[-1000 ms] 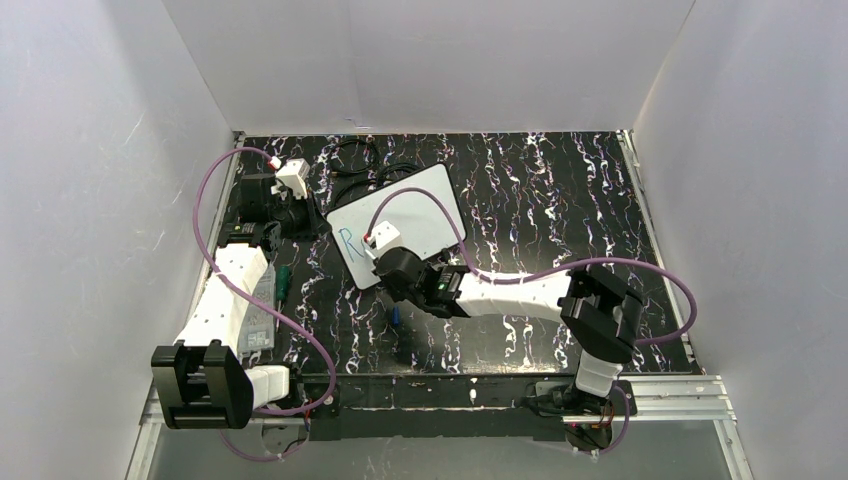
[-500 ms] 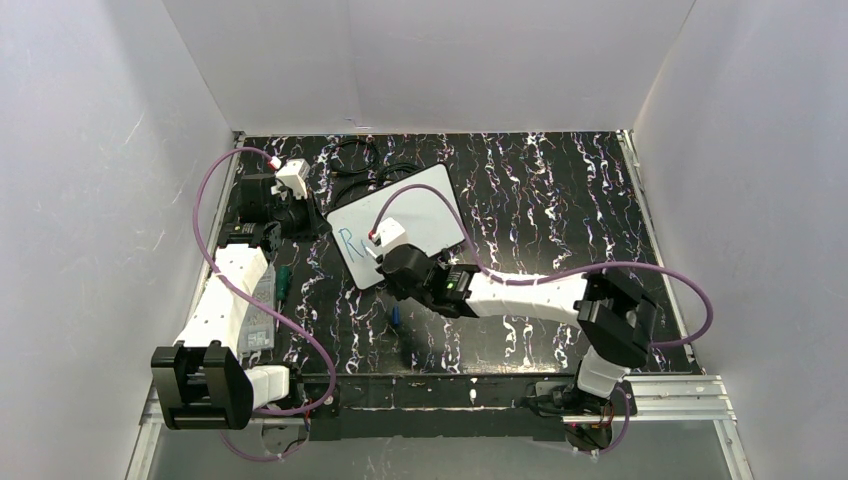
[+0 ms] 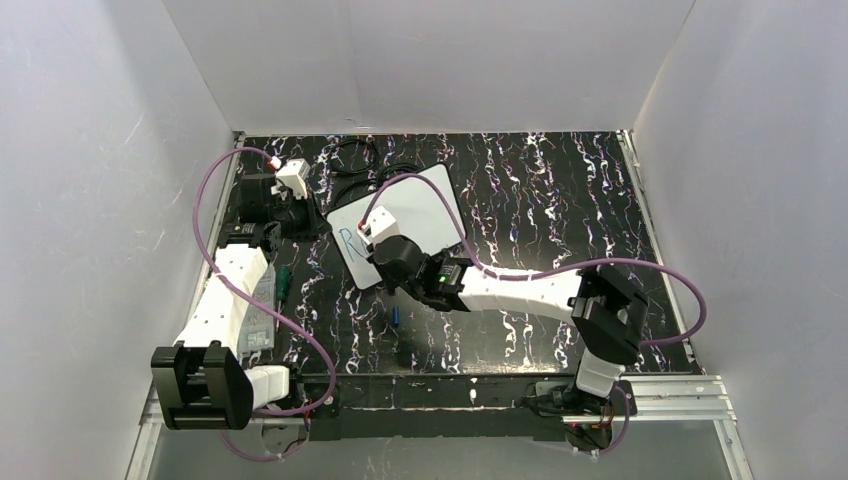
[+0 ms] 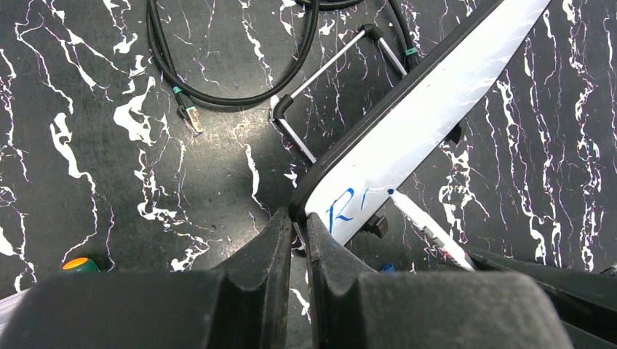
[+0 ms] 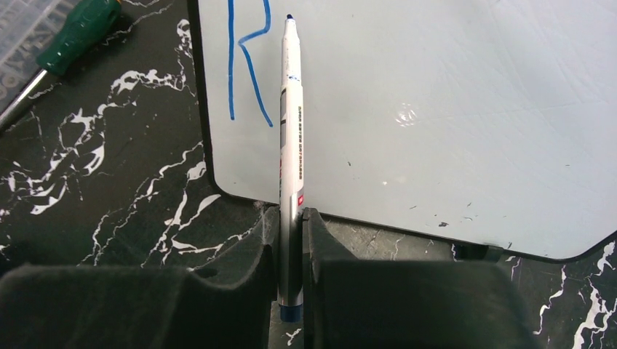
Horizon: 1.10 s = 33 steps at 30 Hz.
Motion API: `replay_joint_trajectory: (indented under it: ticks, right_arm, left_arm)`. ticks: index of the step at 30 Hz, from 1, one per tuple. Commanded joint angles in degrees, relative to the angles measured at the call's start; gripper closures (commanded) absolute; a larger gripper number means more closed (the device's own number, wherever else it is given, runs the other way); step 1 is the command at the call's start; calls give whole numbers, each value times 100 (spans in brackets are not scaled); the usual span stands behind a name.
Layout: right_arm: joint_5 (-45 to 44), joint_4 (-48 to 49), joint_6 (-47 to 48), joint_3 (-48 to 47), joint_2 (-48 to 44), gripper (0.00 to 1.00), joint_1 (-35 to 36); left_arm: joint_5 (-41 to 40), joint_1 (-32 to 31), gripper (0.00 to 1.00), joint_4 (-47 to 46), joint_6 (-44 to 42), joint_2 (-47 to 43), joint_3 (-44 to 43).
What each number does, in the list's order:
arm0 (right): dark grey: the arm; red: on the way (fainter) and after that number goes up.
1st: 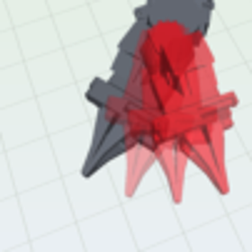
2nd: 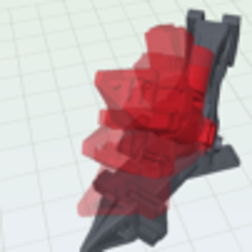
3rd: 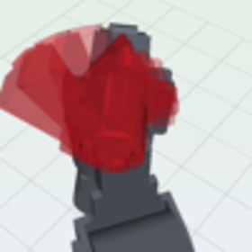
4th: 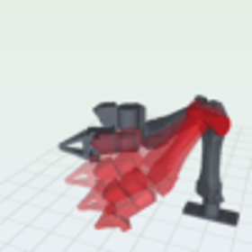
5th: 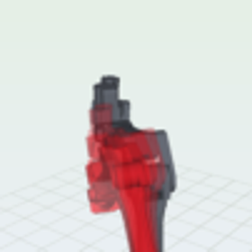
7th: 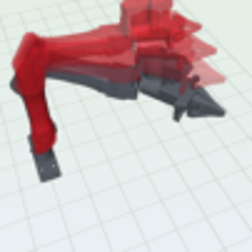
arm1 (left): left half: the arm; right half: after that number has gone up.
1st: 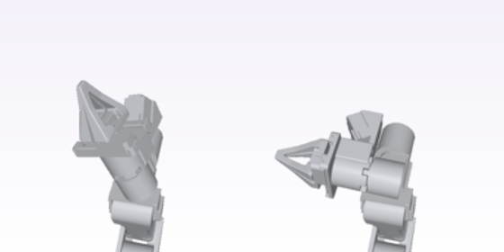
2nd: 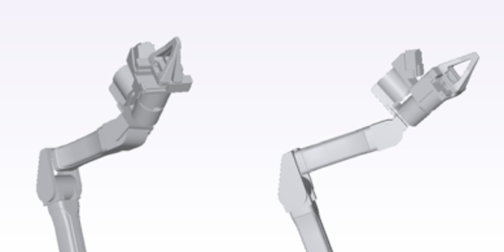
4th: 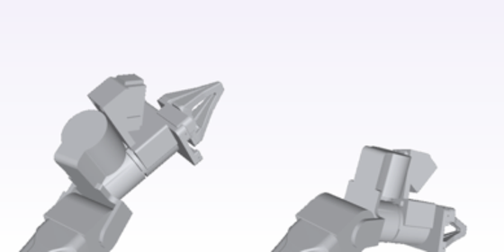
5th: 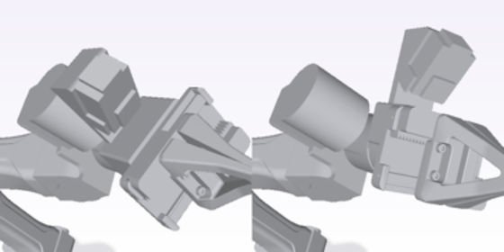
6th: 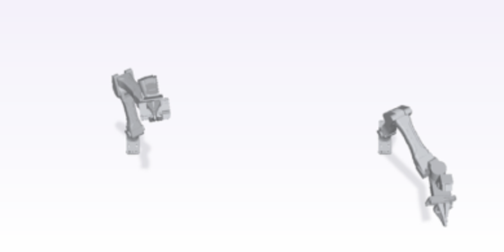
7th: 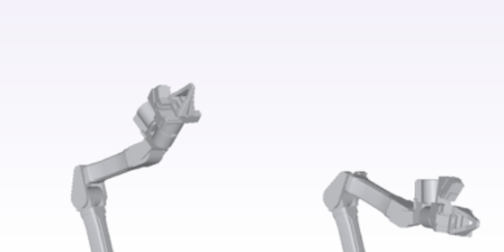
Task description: Write a sentence on the whiteboard
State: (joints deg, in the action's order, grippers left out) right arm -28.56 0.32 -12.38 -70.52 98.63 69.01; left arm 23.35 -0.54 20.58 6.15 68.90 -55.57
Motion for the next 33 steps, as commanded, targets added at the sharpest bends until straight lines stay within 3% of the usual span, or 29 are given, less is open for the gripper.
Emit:
replay_joint_trajectory:
  ticks: [1,13,22,33]
  right_arm:
    - [-150,121,28,-278,150,99,-37]
    - [-146,8,-107,-311,345,99,-90]
    - [-41,667,-11,529,-574,99,-72]
    - [-255,159,-238,314,-116,99,-124]
  left_arm:
    - [27,11,100,-28,-79,-149,38]
    - [18,18,100,-20,-88,-166,43]
    - [11,18,100,-27,-86,-176,43]
    - [11,13,100,-26,-83,-174,51]
